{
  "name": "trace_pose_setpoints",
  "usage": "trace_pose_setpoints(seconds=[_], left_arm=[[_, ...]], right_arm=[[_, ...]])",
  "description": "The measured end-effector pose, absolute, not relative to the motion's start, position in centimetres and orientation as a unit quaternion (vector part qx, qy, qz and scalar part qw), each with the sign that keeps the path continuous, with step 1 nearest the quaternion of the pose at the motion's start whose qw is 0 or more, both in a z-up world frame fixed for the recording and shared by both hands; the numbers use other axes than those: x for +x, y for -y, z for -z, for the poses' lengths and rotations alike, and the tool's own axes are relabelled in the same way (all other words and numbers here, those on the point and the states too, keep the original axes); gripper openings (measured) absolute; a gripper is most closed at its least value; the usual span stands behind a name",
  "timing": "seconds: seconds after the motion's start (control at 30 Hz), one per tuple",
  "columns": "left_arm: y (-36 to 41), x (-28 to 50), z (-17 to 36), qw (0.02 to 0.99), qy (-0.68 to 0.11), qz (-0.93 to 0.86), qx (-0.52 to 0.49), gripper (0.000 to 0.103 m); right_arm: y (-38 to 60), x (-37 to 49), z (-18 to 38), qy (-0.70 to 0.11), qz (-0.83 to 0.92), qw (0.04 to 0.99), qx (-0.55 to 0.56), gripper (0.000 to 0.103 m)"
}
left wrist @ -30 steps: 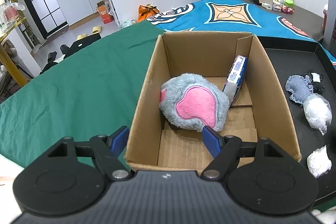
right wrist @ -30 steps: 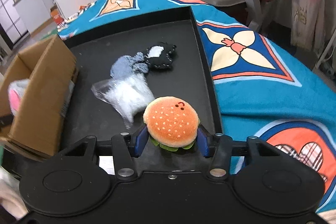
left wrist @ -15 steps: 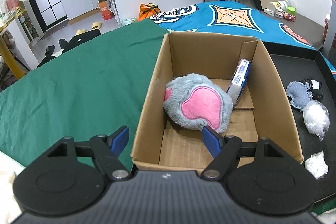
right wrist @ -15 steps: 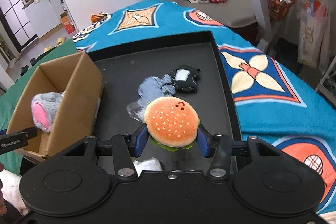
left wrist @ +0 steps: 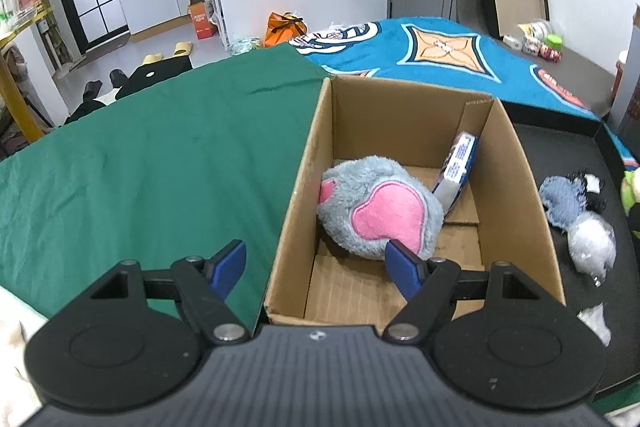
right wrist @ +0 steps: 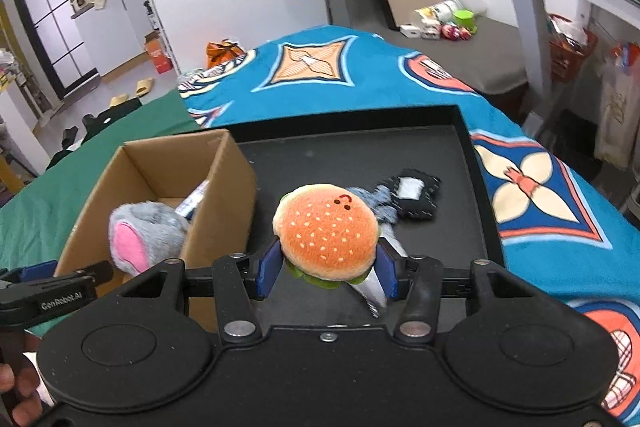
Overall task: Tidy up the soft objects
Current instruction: 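Carry the burger plush with the right gripper into the box and release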
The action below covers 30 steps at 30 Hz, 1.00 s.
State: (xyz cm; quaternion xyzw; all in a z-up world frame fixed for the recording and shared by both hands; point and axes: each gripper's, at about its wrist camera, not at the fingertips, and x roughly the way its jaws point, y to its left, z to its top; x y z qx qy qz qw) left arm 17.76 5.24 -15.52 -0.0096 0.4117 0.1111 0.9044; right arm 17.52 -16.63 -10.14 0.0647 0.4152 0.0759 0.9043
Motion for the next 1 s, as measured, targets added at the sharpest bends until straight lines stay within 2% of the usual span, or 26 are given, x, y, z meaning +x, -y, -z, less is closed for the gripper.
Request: trace_pose_setpoints(seconds=[0.2, 0.4, 0.7, 0.8, 0.87, 1.0], left_arm=[[-5.7, 17.8, 15.3, 0.907, -0.407, -0.107, -0.022, 0.074], [-6.4, 17.7, 15.1, 0.909, -0.4, -0.108, -0.035, 0.068], [-7.7, 17.8, 15.6, 0.902, -0.412, -0.111, -0.063, 0.042], [-7.9, 17.9, 15.7, 0.9, -0.415, -0.11, -0.07, 0.029], [-8.2, 17.9, 15.8, 0.899, -0.417, -0.112, -0.076, 0.014], [-9.1, 17.6, 15.9, 0.897, -0.413, -0.115, -0.109, 0.012]], right_arm=[[14.3, 18.5, 8.7, -0.4, -0.1, 0.91, 0.046, 0.049], [12.0, 19.1, 8.0, -0.393, -0.123, 0.911, 0.027, 0.049], [8.8, 19.6, 7.6, -0.386, -0.153, 0.91, 0.004, 0.049], [7.7, 19.7, 7.5, -0.386, -0.162, 0.908, 0.001, 0.049], [7.3, 19.7, 7.5, -0.385, -0.166, 0.908, -0.001, 0.049], [6.4, 19.8, 7.5, -0.387, -0.175, 0.905, -0.006, 0.05]])
